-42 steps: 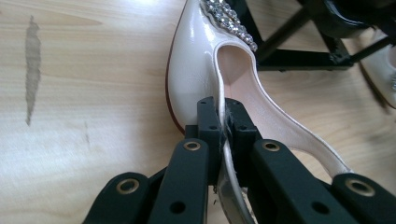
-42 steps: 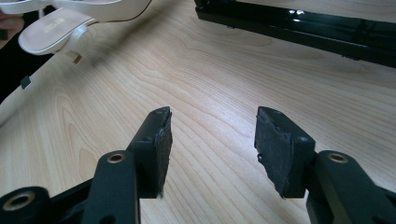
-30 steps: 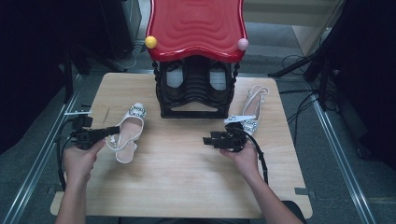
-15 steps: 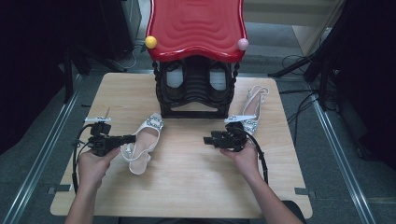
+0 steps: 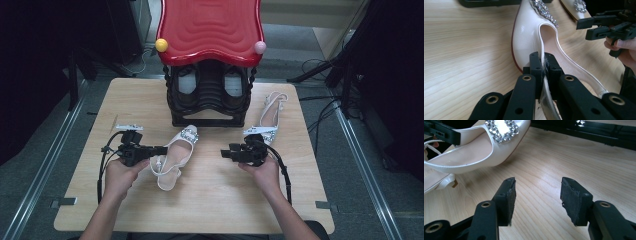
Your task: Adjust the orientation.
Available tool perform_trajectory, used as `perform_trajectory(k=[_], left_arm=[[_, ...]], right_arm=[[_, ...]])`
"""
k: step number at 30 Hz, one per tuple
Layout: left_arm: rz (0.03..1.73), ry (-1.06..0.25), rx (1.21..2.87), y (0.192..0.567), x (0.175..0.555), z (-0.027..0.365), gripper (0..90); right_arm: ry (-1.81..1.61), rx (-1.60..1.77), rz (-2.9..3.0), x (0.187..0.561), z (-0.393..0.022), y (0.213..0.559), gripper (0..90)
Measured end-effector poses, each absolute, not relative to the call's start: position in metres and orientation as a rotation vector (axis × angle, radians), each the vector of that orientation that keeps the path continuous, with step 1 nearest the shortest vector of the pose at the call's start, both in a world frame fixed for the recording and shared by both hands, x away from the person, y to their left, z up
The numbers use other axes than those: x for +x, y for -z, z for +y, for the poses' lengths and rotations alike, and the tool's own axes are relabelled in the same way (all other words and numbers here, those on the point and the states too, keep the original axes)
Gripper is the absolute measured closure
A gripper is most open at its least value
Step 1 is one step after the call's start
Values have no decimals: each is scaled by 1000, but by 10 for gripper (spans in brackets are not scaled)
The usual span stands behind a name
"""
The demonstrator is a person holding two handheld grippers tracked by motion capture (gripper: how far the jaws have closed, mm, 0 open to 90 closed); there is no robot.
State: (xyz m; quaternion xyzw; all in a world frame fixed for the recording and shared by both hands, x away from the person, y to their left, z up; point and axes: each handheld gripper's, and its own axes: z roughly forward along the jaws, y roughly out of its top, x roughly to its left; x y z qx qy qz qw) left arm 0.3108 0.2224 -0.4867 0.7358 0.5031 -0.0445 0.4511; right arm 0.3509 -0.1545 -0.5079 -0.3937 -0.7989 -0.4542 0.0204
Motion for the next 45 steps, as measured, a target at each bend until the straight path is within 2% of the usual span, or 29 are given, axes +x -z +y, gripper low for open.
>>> perform_trajectory(k=[13,23,26,33,42,43,45], left_arm=[[1143,177,1852,490,320,182,873],[1175,210,1892,514,333,166,869],[1189,158,1930,515,333,164,865],[1198,139,1964,518,333,164,849],[1176,153,1938,514,332,168,771],[1170,159,1936,512,332,170,729],[1165,142,1941,508,330,171,713]], right_arm=[[1408,-1261,-2491,339,-163,510,471],[1394,-1271,-2502,332,-163,514,471],[1381,-1259,-2529,331,-160,516,472],[1357,-1240,-2557,332,-150,521,474],[1341,-1232,-2567,331,-146,523,474],[1342,-1233,-2566,331,-145,524,475],[1343,-1234,-2566,331,-145,524,476]])
